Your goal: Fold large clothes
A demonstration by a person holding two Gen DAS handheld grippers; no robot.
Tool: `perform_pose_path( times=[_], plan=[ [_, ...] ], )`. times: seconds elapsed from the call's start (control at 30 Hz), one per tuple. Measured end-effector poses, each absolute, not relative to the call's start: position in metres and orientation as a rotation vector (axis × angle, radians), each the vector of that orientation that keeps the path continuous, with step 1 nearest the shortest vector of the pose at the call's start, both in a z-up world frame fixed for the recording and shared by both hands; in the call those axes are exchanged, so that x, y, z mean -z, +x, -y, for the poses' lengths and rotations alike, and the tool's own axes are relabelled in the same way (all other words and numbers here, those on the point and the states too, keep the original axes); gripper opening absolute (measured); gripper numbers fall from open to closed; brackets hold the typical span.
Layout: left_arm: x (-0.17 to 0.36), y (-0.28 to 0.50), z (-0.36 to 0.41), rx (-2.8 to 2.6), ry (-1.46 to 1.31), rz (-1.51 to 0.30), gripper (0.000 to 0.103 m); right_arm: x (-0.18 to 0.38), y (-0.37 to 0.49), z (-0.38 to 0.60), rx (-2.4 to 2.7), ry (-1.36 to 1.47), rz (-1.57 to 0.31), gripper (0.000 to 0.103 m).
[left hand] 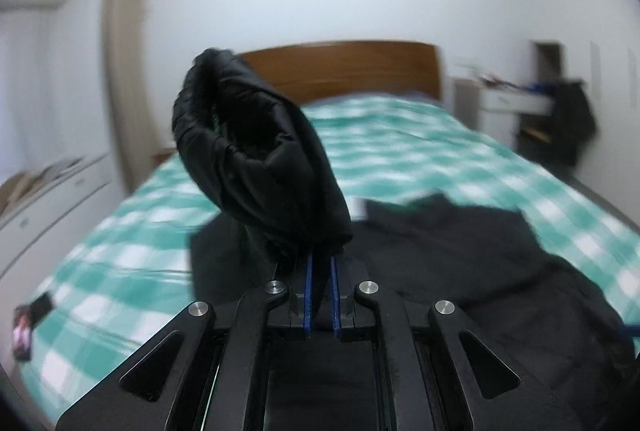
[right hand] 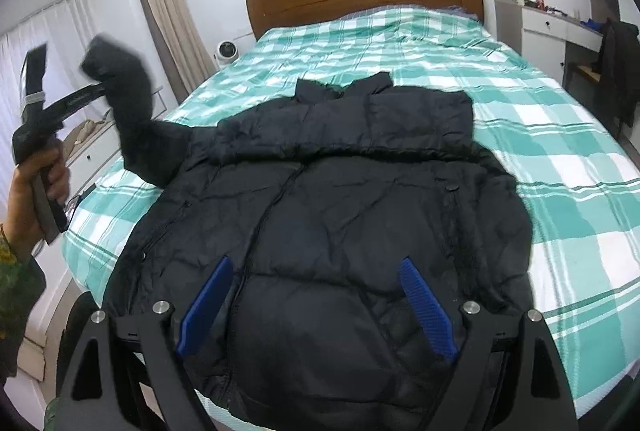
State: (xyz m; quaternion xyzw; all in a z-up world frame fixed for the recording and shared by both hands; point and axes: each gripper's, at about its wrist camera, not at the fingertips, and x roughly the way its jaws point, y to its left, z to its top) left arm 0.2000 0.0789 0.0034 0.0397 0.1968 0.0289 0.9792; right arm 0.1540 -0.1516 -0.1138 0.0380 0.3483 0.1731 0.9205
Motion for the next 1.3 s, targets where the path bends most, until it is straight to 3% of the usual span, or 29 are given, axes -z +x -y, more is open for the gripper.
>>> perform_pose_path(
  times=[0.33,0.37,0.5,0.57,0.8,1.0,1.03,1.07,1.1,1.3],
  plan=[
    [0.110,0.231,0.052,0.149,0.286,-0.691,0.010,0.123,0.151,0.202,-0.280,0.168,-0.731,0.088],
    [0.112,0.226,0.061,0.157,0.307,-0.703,0.016,0.123,0.152,0.204,-0.279,0.173,-0.733,0.088],
    [0.120,0.195,0.071,0.264,0.314,-0.694,0.082,0.121,0.167,0.206,-0.304,0.219,-0.744,0.088],
    [0.117,0.183,0.067,0.272,0.280,-0.680,0.093,0.119,0.183,0.205,-0.344,0.263,-0.761,0.088],
    [0.114,0.135,0.009,0.214,0.075,-0.724,0.093,0.131,0.277,0.161,-0.502,0.392,-0.890,0.088],
    [0.127,0.111,-0.040,0.105,-0.029,-0.767,0.094,0.159,0.341,0.105,-0.475,0.310,-0.952,0.088],
    [0.129,0.110,-0.045,0.093,-0.038,-0.775,0.094,0.159,0.345,0.100,-0.463,0.292,-0.954,0.080],
    [0.130,0.109,-0.052,0.076,-0.047,-0.784,0.093,0.155,0.346,0.096,-0.450,0.277,-0.948,0.038],
    [0.130,0.107,-0.057,0.060,-0.054,-0.788,0.093,0.146,0.346,0.094,-0.455,0.266,-0.937,0.023],
    [0.119,0.117,-0.079,0.029,-0.123,-0.768,0.094,0.050,0.377,0.124,-0.433,0.177,-0.674,0.019]
  ],
)
